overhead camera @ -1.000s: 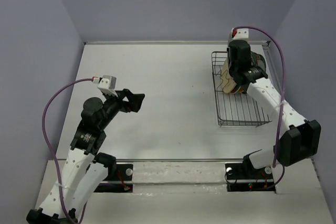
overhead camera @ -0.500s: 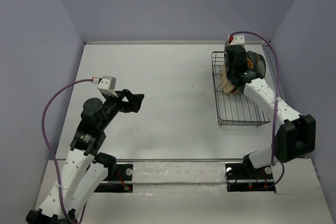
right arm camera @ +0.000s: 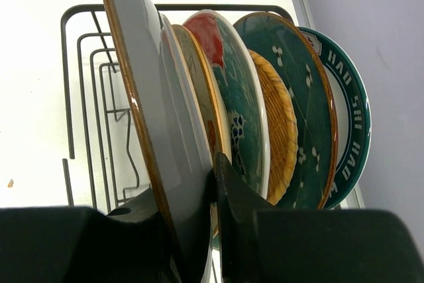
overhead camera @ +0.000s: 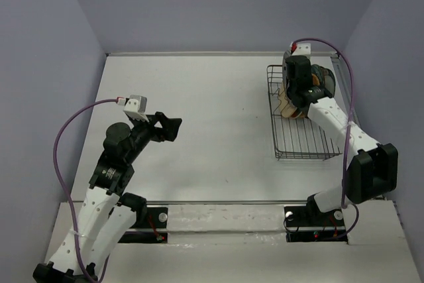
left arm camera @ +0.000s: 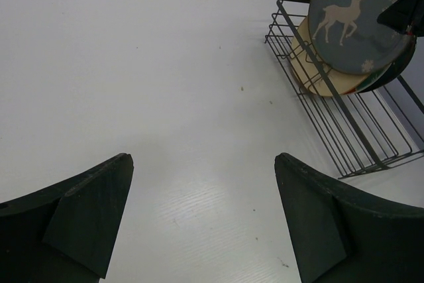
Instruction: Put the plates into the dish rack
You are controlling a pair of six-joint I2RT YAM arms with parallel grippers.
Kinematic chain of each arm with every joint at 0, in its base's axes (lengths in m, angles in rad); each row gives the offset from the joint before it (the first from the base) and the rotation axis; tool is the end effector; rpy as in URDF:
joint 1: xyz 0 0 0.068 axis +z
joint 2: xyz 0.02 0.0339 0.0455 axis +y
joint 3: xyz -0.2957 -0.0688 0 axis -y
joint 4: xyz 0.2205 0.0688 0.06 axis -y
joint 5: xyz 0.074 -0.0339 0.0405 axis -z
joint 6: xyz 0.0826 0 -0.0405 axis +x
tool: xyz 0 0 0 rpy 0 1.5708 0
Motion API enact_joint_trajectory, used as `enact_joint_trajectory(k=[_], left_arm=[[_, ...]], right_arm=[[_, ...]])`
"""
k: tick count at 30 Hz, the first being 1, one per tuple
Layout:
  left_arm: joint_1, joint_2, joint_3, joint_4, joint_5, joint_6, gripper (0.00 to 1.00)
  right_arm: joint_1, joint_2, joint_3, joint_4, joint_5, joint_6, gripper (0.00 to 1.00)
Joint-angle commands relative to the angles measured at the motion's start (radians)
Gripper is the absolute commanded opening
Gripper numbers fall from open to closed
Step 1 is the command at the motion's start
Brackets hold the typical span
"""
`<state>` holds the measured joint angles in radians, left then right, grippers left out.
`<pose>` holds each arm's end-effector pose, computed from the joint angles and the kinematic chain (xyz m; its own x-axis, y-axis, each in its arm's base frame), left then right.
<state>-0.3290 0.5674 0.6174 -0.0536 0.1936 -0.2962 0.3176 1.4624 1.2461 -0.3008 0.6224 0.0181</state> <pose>0.1301 -0.0612 0.3428 -0.1490 -0.2518 -0.9562 0.4764 0.8291 -0.2925 0.3370 0.0601 0.3490 -0.4654 -0.1375 -0.8743 0.2362 0.9327 -0.2724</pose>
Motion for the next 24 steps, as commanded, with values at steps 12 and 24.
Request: enact_joint_trajectory(k=[12, 24], left_arm=[[0.015, 0.009, 0.008, 0.032, 0.013, 0.011, 0.99], [0.016, 0.008, 0.007, 0.031, 0.009, 0.011, 0.99]], right_arm=[[-0.015, 0.046, 0.179, 0.002, 0.105, 0.005, 0.07], [-0.035, 0.052, 0.204, -0.038, -0.013, 0.095, 0.07]])
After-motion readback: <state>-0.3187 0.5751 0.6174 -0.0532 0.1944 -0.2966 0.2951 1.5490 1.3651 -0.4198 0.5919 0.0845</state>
